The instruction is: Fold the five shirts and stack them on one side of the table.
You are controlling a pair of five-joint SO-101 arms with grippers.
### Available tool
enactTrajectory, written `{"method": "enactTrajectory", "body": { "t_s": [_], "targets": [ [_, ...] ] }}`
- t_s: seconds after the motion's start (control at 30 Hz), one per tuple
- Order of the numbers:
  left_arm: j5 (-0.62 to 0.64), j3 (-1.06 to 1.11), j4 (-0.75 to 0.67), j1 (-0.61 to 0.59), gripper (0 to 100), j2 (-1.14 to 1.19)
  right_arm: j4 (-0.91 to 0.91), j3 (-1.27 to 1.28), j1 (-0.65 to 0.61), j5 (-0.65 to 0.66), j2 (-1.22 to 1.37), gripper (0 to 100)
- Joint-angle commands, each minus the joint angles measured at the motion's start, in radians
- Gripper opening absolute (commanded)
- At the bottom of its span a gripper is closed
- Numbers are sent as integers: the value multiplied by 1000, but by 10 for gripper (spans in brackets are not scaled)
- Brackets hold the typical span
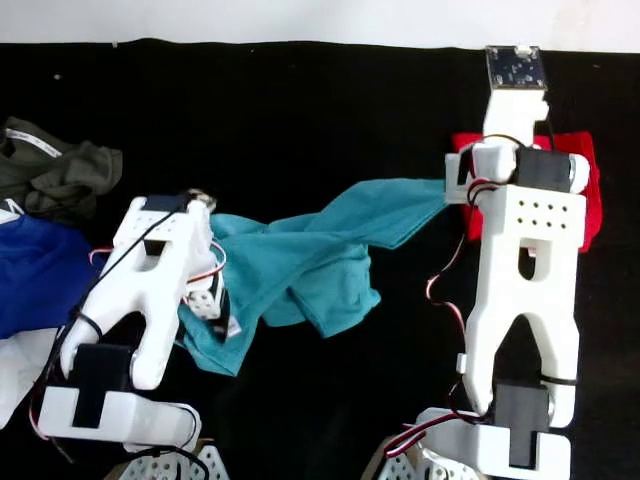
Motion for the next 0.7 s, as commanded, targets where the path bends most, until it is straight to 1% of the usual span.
{"method": "enactTrajectory", "body": {
  "t_s": [0.0, 0.1, 0.23, 0.5, 0.53, 0.57, 0.6, 0.63, 0.67],
  "targets": [
    [37, 5, -40, 45, 222, -33, -10, -1, 13, 12, -45, 5],
    [60, 19, -71, 73, 222, -31, -10, -1, 13, 12, -45, 5],
    [63, 19, -135, 71, 222, -33, -10, -1, 10, 12, -45, 5],
    [63, 19, -140, 71, 207, -33, -10, 1, 13, 12, -45, 5],
    [63, 18, -141, 74, 179, -39, -10, 1, 13, 12, -45, 5],
    [63, 12, -140, 76, 124, -41, -10, 1, 13, 12, -45, 5],
    [64, -2, -135, 76, 49, -41, -10, 1, 13, 12, -45, 5],
    [64, -16, -135, 73, 0, -42, -10, 1, 13, 12, -45, 5],
    [64, -30, -132, 70, 24, -42, -10, 1, 13, 12, -44, 5]
  ]
}}
